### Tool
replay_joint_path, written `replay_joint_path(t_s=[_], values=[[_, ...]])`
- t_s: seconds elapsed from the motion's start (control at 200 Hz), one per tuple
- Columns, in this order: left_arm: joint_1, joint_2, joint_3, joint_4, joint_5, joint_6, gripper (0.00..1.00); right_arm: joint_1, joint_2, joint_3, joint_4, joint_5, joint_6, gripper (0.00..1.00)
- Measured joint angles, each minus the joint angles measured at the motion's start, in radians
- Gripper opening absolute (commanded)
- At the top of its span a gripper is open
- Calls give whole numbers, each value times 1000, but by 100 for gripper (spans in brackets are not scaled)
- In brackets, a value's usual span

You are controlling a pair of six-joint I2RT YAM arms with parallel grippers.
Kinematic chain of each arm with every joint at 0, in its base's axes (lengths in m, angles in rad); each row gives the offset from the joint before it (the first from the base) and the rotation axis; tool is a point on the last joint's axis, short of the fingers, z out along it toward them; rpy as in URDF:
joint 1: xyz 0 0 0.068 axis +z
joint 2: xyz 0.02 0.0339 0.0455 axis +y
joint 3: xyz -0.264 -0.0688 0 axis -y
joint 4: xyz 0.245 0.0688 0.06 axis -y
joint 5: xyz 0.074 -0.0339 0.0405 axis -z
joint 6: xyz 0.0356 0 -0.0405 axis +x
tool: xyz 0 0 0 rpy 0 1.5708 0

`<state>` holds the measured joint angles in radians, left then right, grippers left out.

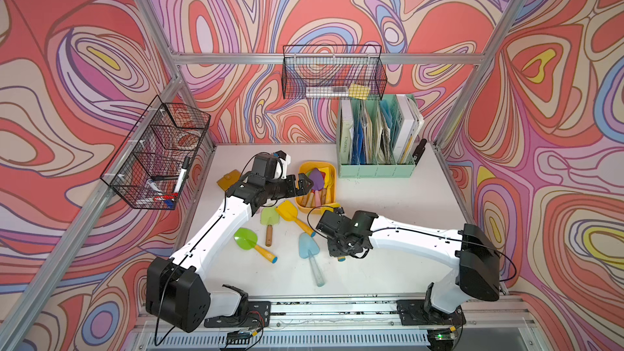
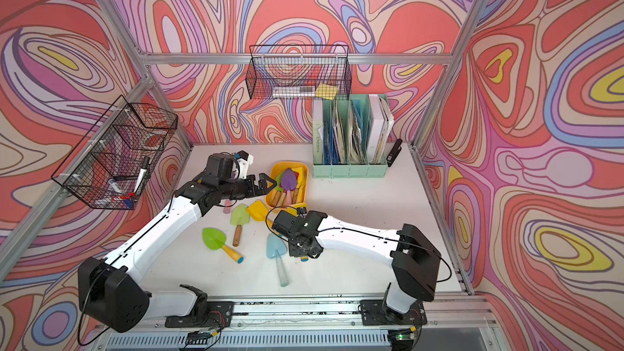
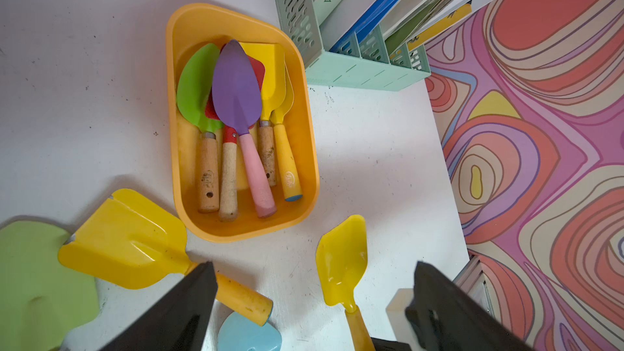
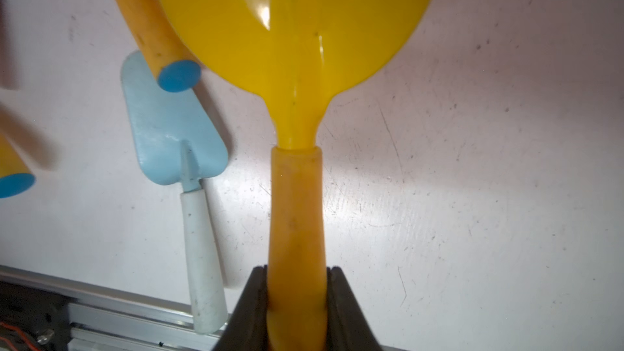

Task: Put the shovel into the storage box
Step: Pick up the shovel from the center of the board.

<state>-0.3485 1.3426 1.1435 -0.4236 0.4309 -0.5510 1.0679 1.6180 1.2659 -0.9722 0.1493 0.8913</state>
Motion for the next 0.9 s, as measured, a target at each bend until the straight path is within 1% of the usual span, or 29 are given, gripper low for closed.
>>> replay_joint_path(t_s=[0.125,0.265,0.371,0.406,0.436,0.491,0.531,0.816,0.901], values=[[0,4,-12,38,35,-35,87,-10,-3,110,-44,29,-48,0],[-6,9,-24,86,71,-77,80,-57,4,206,-61,38,-107,0],[-7,9,-32,111,90,-104,74,-99,22,239,-55,35,-144,0],[-7,9,-36,122,94,-110,71,-110,30,243,-52,32,-154,0],[-7,9,-39,130,98,-114,68,-118,37,243,-49,27,-162,0],[-7,9,-45,144,105,-125,67,-130,50,244,-48,18,-177,0],[-7,9,-50,156,111,-130,63,-134,58,246,-48,13,-185,0],[-11,51,-86,258,143,-174,60,-146,66,295,-29,-32,-234,0],[-13,73,-87,282,144,-183,55,-147,66,299,-25,-40,-241,0]])
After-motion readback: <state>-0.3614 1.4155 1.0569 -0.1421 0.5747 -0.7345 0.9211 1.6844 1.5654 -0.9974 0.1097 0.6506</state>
